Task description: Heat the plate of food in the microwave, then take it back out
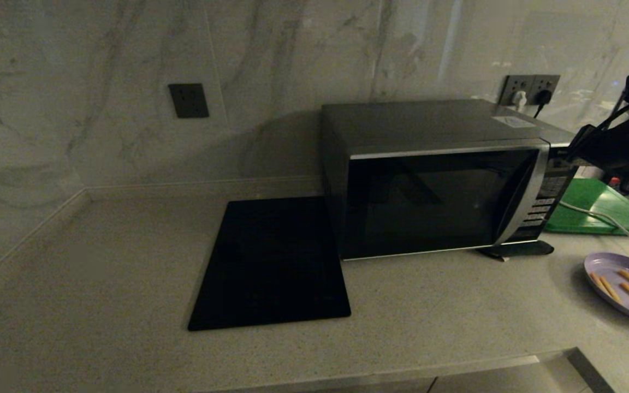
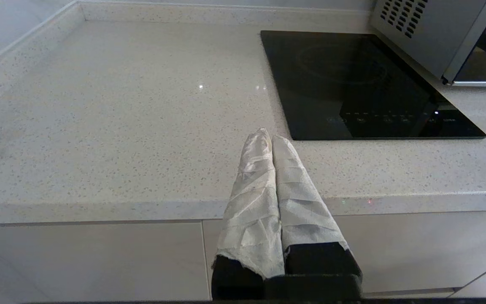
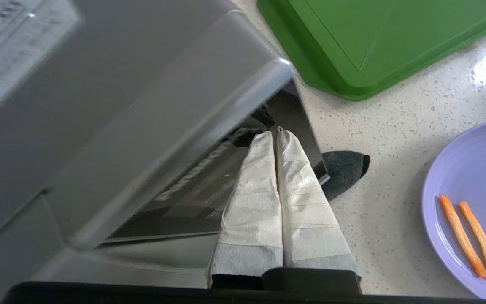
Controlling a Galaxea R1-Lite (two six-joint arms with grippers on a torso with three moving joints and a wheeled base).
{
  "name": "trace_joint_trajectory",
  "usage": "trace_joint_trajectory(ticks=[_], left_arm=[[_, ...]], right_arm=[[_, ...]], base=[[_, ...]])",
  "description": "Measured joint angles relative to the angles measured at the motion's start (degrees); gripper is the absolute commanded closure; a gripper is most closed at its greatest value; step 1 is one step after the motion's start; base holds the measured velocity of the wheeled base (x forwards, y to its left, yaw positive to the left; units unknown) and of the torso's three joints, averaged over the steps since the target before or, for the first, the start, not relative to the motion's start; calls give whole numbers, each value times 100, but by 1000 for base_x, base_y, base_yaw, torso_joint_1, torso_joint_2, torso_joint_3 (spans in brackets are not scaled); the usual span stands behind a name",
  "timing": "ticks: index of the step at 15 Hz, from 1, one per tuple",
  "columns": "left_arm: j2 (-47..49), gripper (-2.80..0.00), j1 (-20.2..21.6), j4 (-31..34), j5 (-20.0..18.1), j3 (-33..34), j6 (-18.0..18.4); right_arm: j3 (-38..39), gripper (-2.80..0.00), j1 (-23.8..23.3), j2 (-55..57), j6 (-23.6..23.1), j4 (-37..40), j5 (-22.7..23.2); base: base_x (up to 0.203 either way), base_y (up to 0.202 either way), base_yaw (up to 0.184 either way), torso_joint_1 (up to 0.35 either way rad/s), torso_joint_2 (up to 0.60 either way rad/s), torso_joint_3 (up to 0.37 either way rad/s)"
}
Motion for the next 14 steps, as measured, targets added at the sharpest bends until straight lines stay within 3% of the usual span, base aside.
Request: trace_joint_trajectory(ticks=[4, 14], left_arm=[[0, 0, 2, -2, 2, 0, 0], [0, 0, 2, 2, 0, 0, 0]], right_arm=[[601, 0, 13, -637, -90, -53, 44], [3847, 0, -16, -4364, -306, 71, -18]], base=[[0, 0, 0, 0, 0, 0], [0, 0, 0, 0, 0, 0]])
